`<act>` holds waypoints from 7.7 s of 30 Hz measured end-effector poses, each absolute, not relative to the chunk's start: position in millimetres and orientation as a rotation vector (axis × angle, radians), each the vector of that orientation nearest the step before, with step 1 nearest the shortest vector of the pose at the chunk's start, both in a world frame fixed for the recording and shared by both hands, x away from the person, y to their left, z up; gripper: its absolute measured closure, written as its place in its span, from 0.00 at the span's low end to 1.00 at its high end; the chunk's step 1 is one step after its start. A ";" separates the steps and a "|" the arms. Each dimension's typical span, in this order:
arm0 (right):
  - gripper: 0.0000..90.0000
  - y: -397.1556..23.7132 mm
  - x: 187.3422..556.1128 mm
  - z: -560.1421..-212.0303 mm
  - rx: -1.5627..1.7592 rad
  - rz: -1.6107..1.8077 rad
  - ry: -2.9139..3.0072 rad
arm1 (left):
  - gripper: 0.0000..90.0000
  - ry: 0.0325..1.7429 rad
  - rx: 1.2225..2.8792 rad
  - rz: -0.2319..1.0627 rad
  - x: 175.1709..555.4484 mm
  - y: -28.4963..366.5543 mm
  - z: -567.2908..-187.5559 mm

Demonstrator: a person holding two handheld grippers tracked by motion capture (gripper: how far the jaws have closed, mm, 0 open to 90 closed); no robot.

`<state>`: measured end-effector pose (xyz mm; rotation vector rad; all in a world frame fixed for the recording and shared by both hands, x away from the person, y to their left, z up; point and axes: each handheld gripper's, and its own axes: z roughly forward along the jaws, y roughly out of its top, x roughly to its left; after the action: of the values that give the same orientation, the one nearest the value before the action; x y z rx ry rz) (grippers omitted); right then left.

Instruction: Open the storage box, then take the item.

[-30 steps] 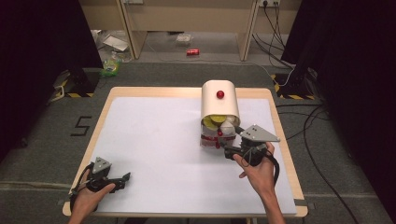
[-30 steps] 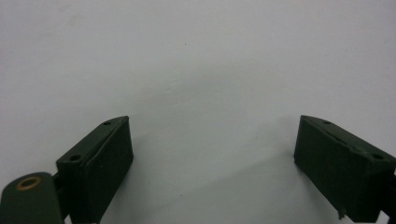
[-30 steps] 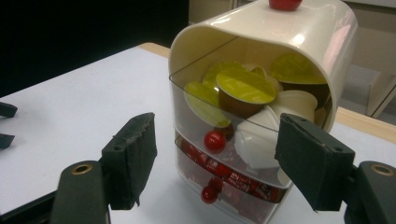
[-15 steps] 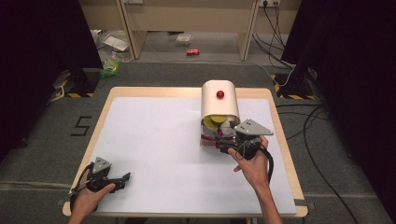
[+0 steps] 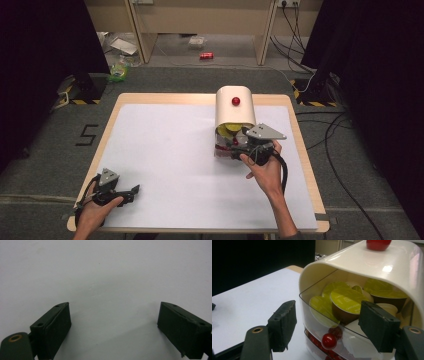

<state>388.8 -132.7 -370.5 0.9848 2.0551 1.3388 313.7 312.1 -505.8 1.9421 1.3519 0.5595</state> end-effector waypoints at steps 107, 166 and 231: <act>0.35 -135.3 350.3 -374.6 0.943 1.314 2.212 | 0.12 1.351 1.940 0.557 313.6 312.4 -505.9; 0.39 -144.0 324.9 -374.6 0.948 1.357 2.149 | 0.12 1.352 1.940 0.557 313.6 312.4 -505.8; 0.22 -122.8 368.6 -379.3 0.976 1.250 2.124 | 0.12 1.351 1.941 0.557 313.8 312.4 -505.8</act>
<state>368.6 -122.8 -379.3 0.9757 2.1237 1.2501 313.8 312.4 -505.8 1.9410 1.3514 0.5568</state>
